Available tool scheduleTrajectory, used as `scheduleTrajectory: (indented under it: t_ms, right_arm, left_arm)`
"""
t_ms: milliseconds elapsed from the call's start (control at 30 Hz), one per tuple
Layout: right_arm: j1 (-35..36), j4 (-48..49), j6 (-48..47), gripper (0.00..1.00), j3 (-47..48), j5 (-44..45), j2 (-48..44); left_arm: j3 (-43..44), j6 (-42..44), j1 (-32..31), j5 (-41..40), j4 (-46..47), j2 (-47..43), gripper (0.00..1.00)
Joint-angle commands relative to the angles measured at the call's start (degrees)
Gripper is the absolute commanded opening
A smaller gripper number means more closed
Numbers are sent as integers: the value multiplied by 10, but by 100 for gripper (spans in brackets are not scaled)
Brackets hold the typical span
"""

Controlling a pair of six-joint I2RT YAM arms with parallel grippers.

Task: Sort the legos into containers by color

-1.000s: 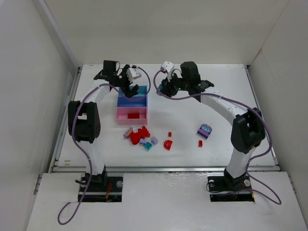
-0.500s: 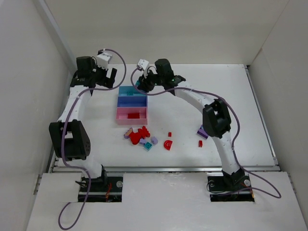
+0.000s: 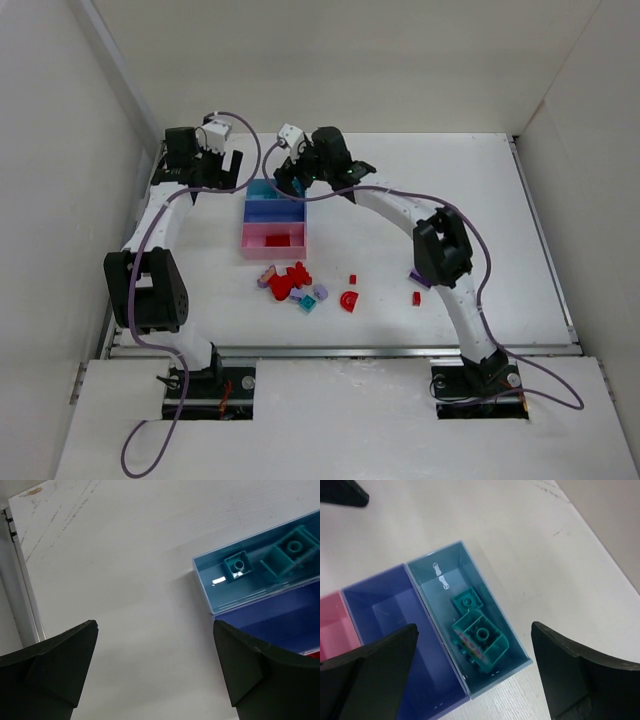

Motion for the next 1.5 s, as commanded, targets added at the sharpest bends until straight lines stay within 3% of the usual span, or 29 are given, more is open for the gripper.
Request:
scheduleTrajectory:
  t_ms: [0, 133, 333, 400, 433, 500, 600, 667, 767, 800, 1200, 1467]
  right_arm:
    - [12, 47, 25, 100, 33, 47, -65]
    - [12, 47, 54, 100, -56, 178, -175]
    - [4, 16, 107, 100, -321, 383, -395]
    - [-32, -49, 167, 100, -394, 384, -443]
    - [-51, -79, 239, 100, -413, 373, -481]
    - [-114, -164, 297, 100, -453, 355, -504]
    - [-163, -249, 393, 100, -502, 355, -510]
    - [-163, -292, 439, 100, -521, 349, -497]
    - [-186, -292, 531, 100, -584, 349, -512]
    - [-215, -273, 584, 100, -636, 349, -530]
    - [-222, -249, 616, 100, -689, 339, -486]
    - [-222, -245, 582, 95, -664, 314, -447]
  left_arm:
    - [25, 6, 0, 38, 3, -3, 100]
    - [44, 30, 0, 44, 3, -3, 100]
    - [99, 138, -6, 24, -2, 3, 100]
    - [134, 168, -12, 17, 17, 3, 100]
    - [145, 153, -12, 17, 39, 9, 100]
    - [190, 130, -23, 48, 33, 19, 100]
    - [218, 115, -38, 99, -6, 38, 100]
    - [218, 163, -47, 148, -38, 56, 100]
    - [212, 191, -87, 109, -57, 64, 100]
    - [198, 191, -120, 30, -64, 64, 100]
    - [131, 125, -159, 15, -90, 18, 100]
    - [120, 120, -164, 9, -90, 6, 100]
